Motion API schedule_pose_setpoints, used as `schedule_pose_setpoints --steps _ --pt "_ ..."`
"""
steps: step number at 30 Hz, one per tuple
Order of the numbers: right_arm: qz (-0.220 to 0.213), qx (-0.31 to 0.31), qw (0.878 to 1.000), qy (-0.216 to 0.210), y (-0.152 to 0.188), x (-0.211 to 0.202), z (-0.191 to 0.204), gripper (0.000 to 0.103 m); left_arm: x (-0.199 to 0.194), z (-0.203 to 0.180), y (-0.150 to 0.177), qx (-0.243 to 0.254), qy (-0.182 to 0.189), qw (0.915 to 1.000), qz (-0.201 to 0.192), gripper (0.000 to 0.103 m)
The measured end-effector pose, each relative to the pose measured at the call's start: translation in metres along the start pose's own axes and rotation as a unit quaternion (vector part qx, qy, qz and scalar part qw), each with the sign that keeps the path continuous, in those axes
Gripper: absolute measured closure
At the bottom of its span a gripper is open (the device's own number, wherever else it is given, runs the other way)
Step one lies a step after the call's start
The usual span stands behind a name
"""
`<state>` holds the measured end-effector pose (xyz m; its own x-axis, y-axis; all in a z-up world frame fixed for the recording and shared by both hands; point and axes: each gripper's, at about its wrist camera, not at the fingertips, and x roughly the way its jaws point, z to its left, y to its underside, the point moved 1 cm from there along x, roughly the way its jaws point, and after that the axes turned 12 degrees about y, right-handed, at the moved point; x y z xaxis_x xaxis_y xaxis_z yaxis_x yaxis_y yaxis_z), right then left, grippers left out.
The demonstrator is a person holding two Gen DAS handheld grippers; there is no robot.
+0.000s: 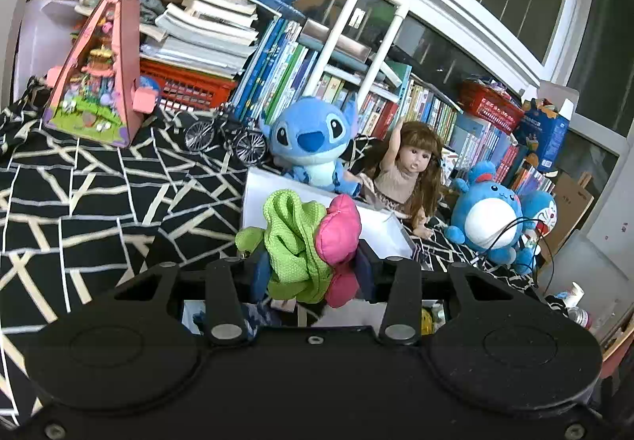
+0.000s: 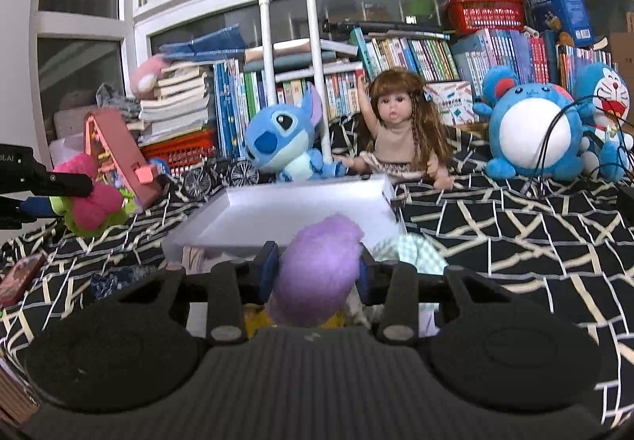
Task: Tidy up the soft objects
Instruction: 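Carry the purple plush and scrunchie with both tools into the white box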
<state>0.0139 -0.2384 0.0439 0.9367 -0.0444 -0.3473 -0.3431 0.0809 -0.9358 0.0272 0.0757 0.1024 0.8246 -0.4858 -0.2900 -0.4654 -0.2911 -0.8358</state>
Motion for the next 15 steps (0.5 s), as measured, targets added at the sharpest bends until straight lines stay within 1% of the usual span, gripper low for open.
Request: schedule_pose_setpoints --steps 3,5,9,12,15 --pt "-0.012 0.000 1.000 0.002 -0.008 0.005 -0.001 0.059 0.009 0.000 -0.006 0.004 -0.004 1.0000 0.001 0.062" --pt "-0.012 0.009 1.000 -0.002 -0.013 0.012 -0.002 0.059 0.019 0.001 -0.009 0.004 -0.005 1.0000 0.004 0.062" --pt "-0.001 0.035 0.999 -0.010 -0.024 0.033 -0.007 0.059 0.042 -0.001 -0.013 0.005 0.000 0.9999 0.014 0.062" --pt "0.012 0.053 0.998 -0.019 -0.032 0.053 -0.008 0.059 0.062 -0.006 -0.017 0.018 0.000 0.9996 0.020 0.062" --pt "0.021 0.064 0.997 -0.022 -0.038 0.074 -0.008 0.059 0.088 -0.010 -0.018 0.023 -0.003 0.9992 0.031 0.062"
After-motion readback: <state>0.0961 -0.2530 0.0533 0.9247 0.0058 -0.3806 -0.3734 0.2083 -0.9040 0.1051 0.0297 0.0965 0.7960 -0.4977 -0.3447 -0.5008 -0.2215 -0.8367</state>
